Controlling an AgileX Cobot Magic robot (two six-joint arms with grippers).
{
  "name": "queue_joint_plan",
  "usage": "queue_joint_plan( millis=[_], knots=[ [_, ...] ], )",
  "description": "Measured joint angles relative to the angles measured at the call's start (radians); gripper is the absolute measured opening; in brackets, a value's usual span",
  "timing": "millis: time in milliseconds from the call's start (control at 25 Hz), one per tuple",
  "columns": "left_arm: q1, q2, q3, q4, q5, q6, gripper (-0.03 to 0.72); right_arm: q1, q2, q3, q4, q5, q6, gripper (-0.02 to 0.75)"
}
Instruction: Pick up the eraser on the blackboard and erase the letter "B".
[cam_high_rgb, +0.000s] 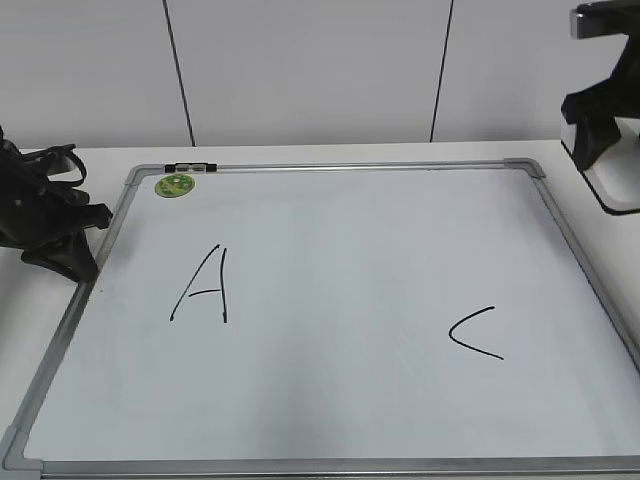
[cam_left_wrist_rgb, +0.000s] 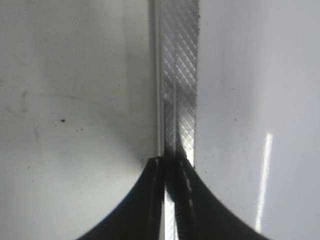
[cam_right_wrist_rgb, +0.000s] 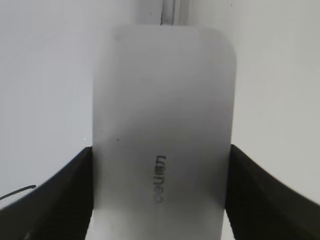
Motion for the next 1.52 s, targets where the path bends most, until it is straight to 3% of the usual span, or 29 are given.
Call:
queue_joint_plan(
  millis=[400,1240,1520],
  knots=[
    [0.000,0.000,0.000,0.000,0.000,0.000,0.039,-0.014,-0.037,0.371,0.055,-0.303,0.000,0.524],
    [0.000,0.000,0.000,-0.002,0.003,0.002,0.044,-0.014,0.066,0.382,0.101,-0.442,0.000,0.524],
    [0.000,0.000,0.000,-0.002,0.003,0.002,0.045,-0.014,0.067,0.382,0.112,-0.475,0.000,0.577]
  ],
)
